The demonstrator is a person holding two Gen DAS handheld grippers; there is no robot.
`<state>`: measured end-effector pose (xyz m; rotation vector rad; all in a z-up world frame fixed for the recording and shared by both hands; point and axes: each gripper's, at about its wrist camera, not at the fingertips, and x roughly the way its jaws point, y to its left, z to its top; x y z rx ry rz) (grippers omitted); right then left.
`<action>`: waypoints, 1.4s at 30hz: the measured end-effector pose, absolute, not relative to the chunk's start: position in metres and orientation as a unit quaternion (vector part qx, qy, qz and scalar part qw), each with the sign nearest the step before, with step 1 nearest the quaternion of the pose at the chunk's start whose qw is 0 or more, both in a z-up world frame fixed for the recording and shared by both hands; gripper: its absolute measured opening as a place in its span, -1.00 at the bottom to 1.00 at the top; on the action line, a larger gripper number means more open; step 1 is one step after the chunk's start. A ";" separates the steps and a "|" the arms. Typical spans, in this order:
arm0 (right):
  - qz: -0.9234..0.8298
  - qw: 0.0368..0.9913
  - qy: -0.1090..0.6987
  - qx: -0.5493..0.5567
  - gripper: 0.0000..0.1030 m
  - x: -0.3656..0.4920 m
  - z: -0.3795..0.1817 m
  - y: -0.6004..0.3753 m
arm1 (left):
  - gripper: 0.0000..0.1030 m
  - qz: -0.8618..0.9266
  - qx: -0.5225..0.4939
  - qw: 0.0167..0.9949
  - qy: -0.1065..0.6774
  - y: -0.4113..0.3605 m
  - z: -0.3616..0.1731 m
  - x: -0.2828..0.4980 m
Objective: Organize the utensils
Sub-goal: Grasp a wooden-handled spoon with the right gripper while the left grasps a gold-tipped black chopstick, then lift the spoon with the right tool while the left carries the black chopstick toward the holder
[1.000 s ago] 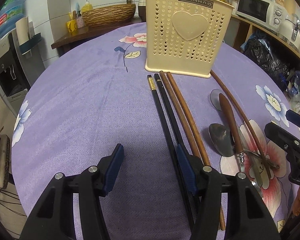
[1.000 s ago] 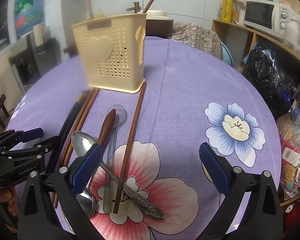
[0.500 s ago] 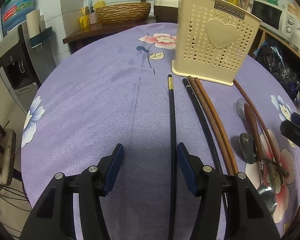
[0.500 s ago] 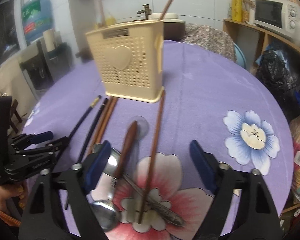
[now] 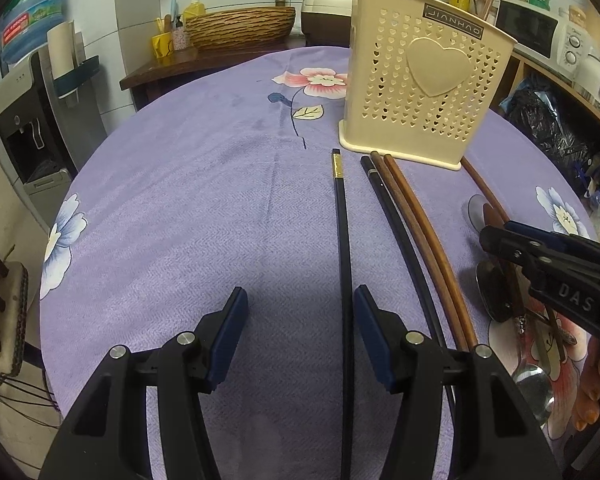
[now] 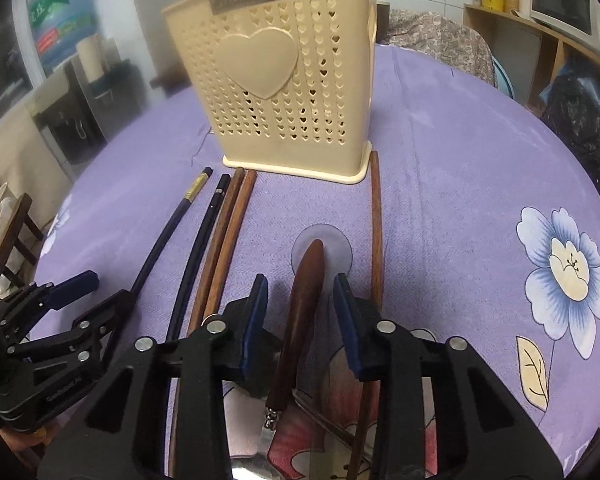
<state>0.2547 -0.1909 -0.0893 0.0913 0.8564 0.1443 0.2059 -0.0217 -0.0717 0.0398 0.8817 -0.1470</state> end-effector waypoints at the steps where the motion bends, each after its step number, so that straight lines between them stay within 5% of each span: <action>1: 0.066 0.906 0.416 0.040 -0.37 0.257 -0.090 -0.189 | 0.08 -0.071 0.020 0.902 0.426 -0.022 -0.072 0.206; 7: 0.052 0.908 0.415 0.027 -0.61 0.261 -0.090 -0.190 | 0.08 -0.077 0.034 0.899 0.430 -0.025 -0.072 0.212; 22: 0.098 0.919 0.373 0.084 -0.68 0.233 -0.066 -0.203 | 0.12 -0.096 0.071 0.876 0.466 -0.046 -0.069 0.280; 35: 0.112 0.926 0.349 0.095 -0.68 0.209 -0.052 -0.213 | -0.76 -0.102 0.091 0.872 0.470 -0.079 -0.065 0.306; 42: 0.119 0.926 0.346 0.089 -0.68 0.205 -0.051 -0.213 | -0.83 -0.105 0.077 0.878 0.460 -0.080 -0.065 0.294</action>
